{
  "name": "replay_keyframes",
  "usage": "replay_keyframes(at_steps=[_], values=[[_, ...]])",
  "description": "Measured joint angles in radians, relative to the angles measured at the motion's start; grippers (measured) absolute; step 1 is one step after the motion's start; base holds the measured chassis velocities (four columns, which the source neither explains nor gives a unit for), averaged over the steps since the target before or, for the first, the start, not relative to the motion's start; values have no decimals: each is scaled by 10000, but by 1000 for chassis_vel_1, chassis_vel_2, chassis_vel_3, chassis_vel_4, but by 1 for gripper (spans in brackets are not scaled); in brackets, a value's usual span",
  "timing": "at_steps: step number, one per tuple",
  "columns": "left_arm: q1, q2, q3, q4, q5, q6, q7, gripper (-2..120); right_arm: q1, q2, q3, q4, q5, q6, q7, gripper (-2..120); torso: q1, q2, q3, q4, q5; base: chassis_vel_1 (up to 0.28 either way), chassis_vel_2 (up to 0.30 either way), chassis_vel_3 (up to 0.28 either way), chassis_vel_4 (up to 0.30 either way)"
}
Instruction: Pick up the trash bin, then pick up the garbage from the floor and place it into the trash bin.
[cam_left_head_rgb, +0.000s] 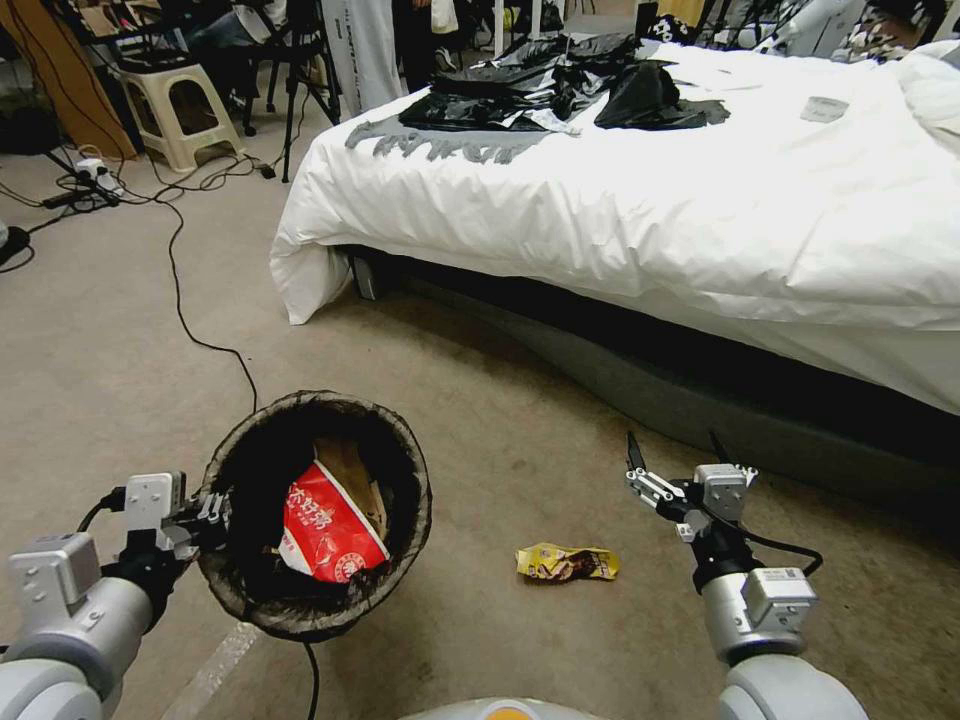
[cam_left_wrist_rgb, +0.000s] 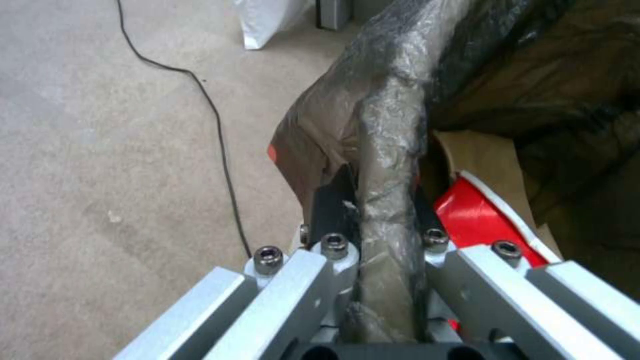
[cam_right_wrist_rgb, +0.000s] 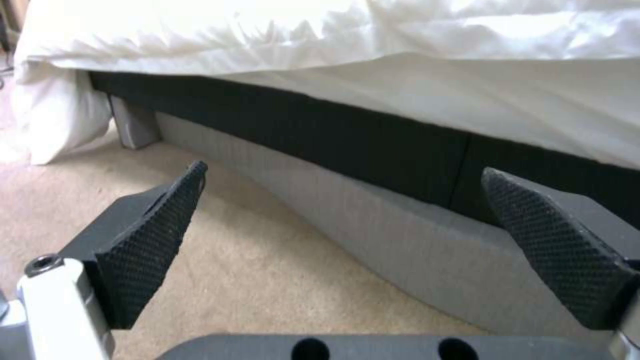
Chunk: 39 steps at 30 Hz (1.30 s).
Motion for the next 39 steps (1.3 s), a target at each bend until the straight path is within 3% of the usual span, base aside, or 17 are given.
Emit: replay_keyframes(at_steps=[4, 8, 12, 13, 16, 22, 24, 33, 39], values=[[37, 127, -82, 0, -74, 0, -12, 1, 266, -339, 5, -223, 273, -395, -391, 100, 0, 0, 0, 0, 0, 0, 0, 0, 0], [73, 207, -94, 0, -127, 0, -27, 1, 698, -913, 319, -655, 595, -870, -1522, 100, 0, 0, 0, 0, 0, 0, 0, 0, 0], [123, 234, -94, 0, -189, 0, -83, 1, 1377, -2401, 43, -1392, 1698, -1642, -2196, 100, 0, 0, 0, 1, 1, 0, 0, 0, 0], [123, 234, -94, 0, -189, 0, -83, 1, 1377, -2401, 43, -1392, 1698, -1642, -2196, 100, 0, 0, 0, 1, 1, 0, 0, 0, 0], [149, 273, -87, 0, -206, 0, -137, 1, 1884, -3479, -489, -1939, 2507, -2152, -2598, 100, 0, 0, 0, -1, 0, 0, 0, 0, 0], [188, 294, -64, 0, -208, 0, -163, 1, 2513, -4390, -1360, -2669, 3212, -2570, -3182, 100, 0, 0, 0, 0, -1, 0, 0, 0, 0], [225, 289, -65, 0, -195, 0, -180, 1, 3084, -4827, -2160, -3273, 3562, -2681, -3533, 100, 0, 0, 1, 0, 1, 0, 0, 0, 0], [302, 253, -109, 0, -163, 0, -225, 1, 4837, -5187, -4161, -4662, 4101, -3220, -3914, 100, 1, 0, 1, 0, 0, 0, 0, 0, 0], [310, 203, -77, 0, -122, 0, -241, 1, 5470, -4845, -4622, -5507, 4148, -3691, -4051, 100, 1, 0, 0, 0, -1, 0, 0, 0, 0]])
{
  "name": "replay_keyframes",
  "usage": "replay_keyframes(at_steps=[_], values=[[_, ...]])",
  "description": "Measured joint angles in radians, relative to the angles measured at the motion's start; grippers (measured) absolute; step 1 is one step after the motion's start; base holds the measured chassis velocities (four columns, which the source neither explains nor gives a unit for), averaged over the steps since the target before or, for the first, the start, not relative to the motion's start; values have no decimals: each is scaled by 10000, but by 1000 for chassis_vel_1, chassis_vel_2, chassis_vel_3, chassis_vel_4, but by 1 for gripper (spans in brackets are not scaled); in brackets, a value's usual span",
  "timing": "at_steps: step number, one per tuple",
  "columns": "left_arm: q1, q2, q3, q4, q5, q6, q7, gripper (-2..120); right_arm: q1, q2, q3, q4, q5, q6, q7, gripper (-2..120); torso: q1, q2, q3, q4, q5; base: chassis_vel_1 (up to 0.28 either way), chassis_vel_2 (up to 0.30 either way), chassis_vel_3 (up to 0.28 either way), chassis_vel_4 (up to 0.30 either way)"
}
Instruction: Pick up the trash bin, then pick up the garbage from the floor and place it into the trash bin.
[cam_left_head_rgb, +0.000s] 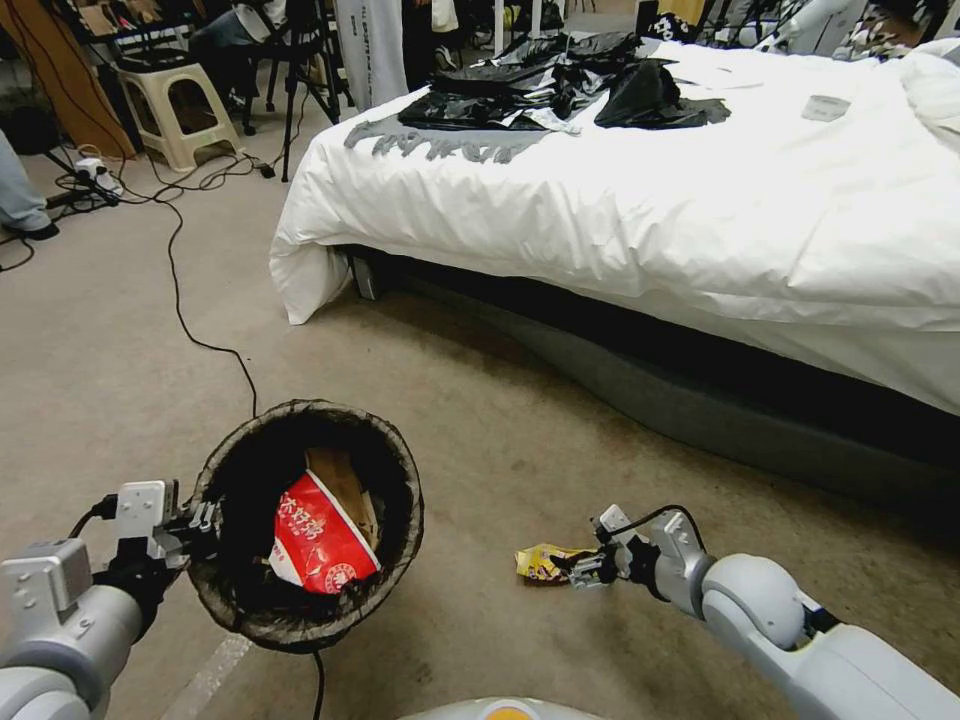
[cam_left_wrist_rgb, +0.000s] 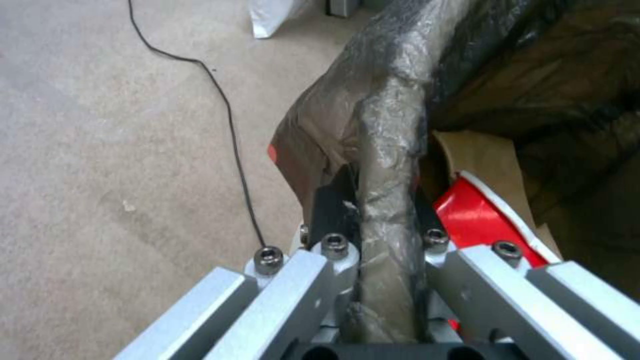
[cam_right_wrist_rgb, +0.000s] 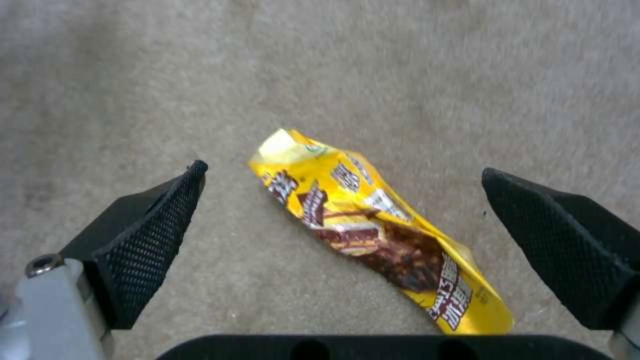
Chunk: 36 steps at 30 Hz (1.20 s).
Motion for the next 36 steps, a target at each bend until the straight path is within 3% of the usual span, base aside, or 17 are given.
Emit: replay_keyframes(at_steps=[23, 36], values=[[94, 74, 156, 0, 110, 0, -7, 1, 1008, 1240, -290, -3014, -1043, 454, -290, 100, 0, 0, 0, 0, 0, 0, 0, 0, 0], [133, 130, 209, 0, 131, 0, 5, 1, 1187, 1647, -401, -3741, -1529, 800, -419, 100, 0, 0, 0, 0, 0, 0, 0, 0, 0]])
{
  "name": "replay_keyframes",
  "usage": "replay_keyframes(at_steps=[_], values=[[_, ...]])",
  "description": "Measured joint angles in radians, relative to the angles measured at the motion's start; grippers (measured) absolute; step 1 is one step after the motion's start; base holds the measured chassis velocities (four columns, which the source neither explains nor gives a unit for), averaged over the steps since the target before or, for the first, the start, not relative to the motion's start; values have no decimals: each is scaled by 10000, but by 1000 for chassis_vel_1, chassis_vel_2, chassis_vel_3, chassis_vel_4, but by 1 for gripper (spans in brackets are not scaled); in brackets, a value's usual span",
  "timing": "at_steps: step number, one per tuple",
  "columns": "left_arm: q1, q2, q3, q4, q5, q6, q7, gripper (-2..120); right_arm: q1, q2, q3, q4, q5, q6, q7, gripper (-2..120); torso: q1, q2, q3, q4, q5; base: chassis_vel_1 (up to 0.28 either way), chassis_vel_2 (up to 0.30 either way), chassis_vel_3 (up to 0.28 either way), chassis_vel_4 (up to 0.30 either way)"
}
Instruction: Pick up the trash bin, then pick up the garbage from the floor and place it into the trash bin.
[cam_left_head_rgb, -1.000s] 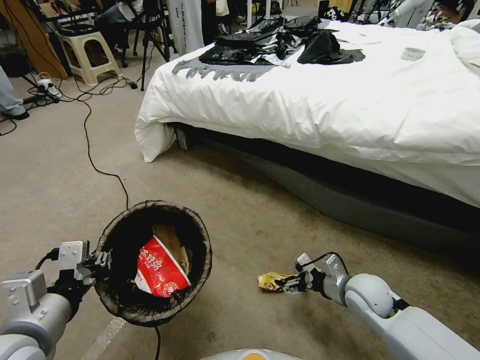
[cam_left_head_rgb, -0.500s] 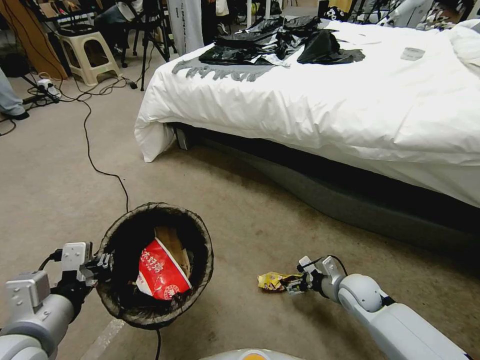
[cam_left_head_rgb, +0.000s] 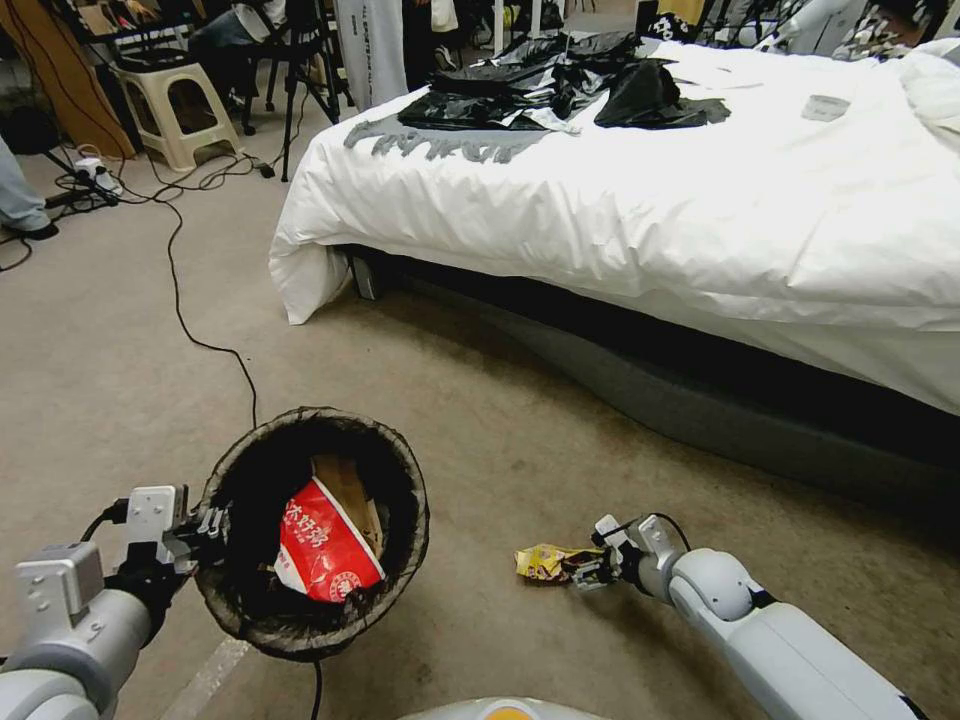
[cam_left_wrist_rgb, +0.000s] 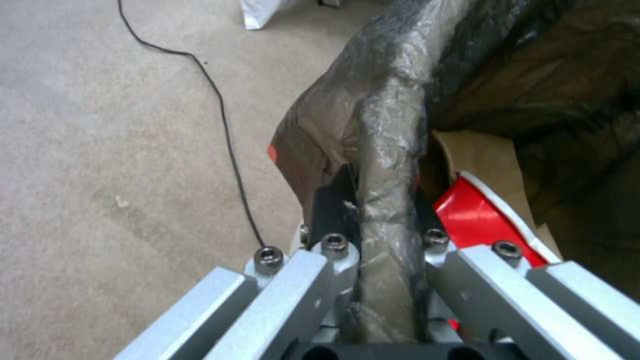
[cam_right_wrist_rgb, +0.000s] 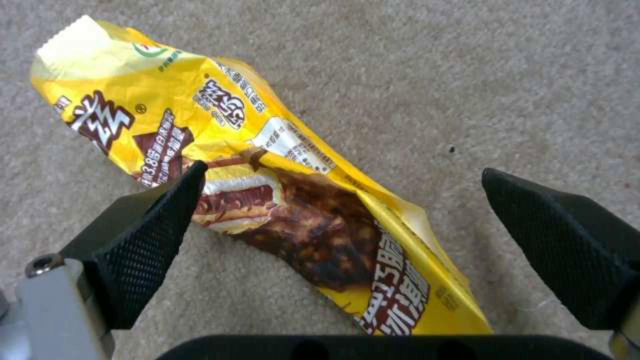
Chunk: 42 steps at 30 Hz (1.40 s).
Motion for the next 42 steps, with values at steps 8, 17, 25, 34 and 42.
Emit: replay_keyframes(at_steps=[8, 17, 25, 34, 42], values=[[18, 11, -4, 0, 9, 0, 5, 1, 6, 168, 4, -225, -134, 170, -6, 100, 0, 0, -1, 0, 0, 0, 0, 0, 0], [19, 21, 4, 0, 33, 0, 15, 1, 4, 313, 39, -445, -305, 299, -53, 100, 0, 0, -1, 0, 1, 0, 0, 0, 0], [23, 23, 4, 0, 43, 0, 24, 1, 6, 509, 40, -664, -503, 433, -111, 82, 0, 0, -1, 0, 1, 0, 0, 0, 0], [26, 52, 4, 0, 52, 0, 29, 1, -6, 612, 82, -825, -728, 626, -139, 50, 0, 0, -2, -6, -6, 0, 0, 0, 0], [-21, 62, 27, 0, 66, 0, 32, 1, -14, 644, 97, -832, -728, 686, -172, 22, 0, 0, -1, 2, 4, 0, 0, 0, 0]])
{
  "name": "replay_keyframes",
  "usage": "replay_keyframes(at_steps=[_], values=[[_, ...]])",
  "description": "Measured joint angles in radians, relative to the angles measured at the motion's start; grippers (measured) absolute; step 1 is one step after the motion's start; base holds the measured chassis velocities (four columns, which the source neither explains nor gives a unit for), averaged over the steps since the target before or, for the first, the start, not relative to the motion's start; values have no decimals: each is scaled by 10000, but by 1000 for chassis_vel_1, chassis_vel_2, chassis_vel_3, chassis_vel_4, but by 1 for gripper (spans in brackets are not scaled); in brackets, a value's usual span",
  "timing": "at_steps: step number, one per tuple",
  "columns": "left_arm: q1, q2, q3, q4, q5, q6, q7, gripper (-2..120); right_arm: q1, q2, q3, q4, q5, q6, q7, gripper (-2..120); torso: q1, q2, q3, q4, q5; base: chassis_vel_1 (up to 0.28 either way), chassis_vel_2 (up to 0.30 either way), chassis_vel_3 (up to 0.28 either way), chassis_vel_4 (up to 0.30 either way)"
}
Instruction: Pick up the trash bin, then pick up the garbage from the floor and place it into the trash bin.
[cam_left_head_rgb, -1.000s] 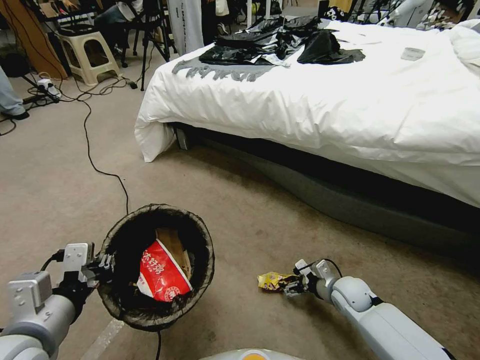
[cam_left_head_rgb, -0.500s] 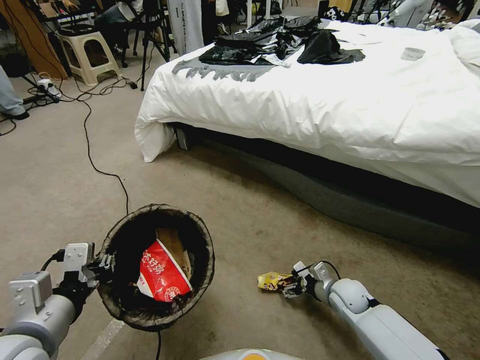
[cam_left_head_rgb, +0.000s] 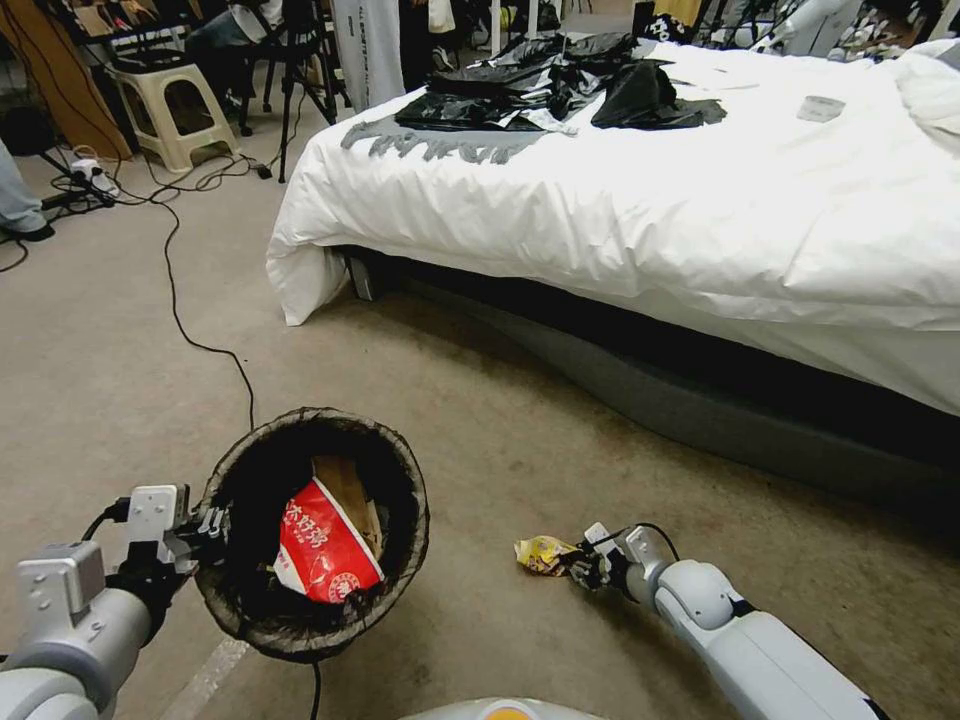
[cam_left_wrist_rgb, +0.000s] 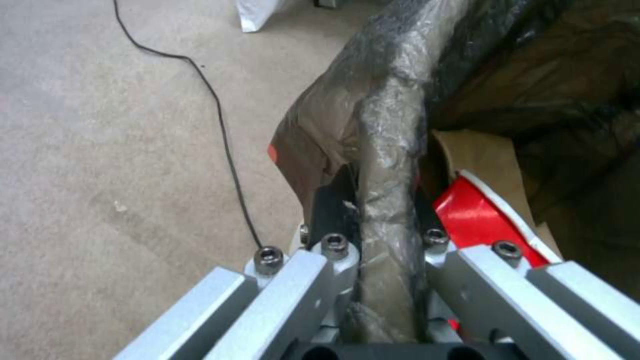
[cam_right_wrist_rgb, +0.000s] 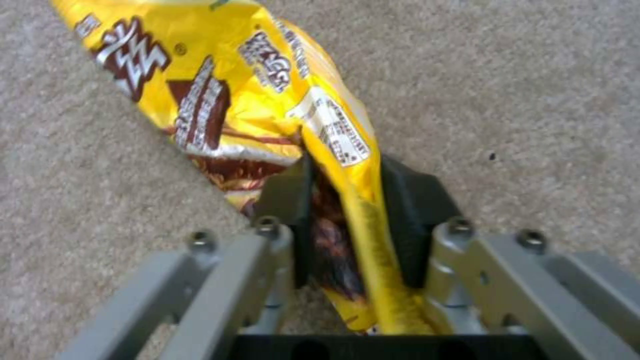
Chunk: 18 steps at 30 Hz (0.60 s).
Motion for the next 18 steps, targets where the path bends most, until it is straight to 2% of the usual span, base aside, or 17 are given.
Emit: replay_keyframes(at_steps=[1, 3, 4, 7, 13, 18], values=[[-4, 0, 0, 0, 1, 0, 0, 1, 0, 3, 4, -9, -1, 21, 0, 15, 0, 0, 0, 1, 2, 0, 0, 0, 0], [-8, 0, 0, 0, 1, 0, 0, 1, -5, 11, 3, -9, -2, 30, -3, 14, 0, 0, 1, 1, 0, 0, 0, 0, 0], [-13, 0, -1, 0, 1, 0, 0, 1, -11, 22, 3, -10, -4, 38, -3, 7, 0, 0, 1, -1, 1, 0, 0, 0, 0], [-23, -6, -2, 0, 2, 0, 0, 1, -18, 47, 18, -10, -5, 44, -3, 0, 0, -1, 1, -1, -1, 0, 0, 0, 0], [-24, 8, -23, 0, 3, 0, 0, 1, -34, 122, 88, 4, 29, 100, 119, 0, 0, -1, 1, -2, -1, 0, 0, 0, 0], [-23, 7, -39, 0, -9, 0, 0, 1, -77, 22, 335, 539, 152, 274, 498, 0, 0, -1, 2, -1, 0, 0, 0, 0, 0]])
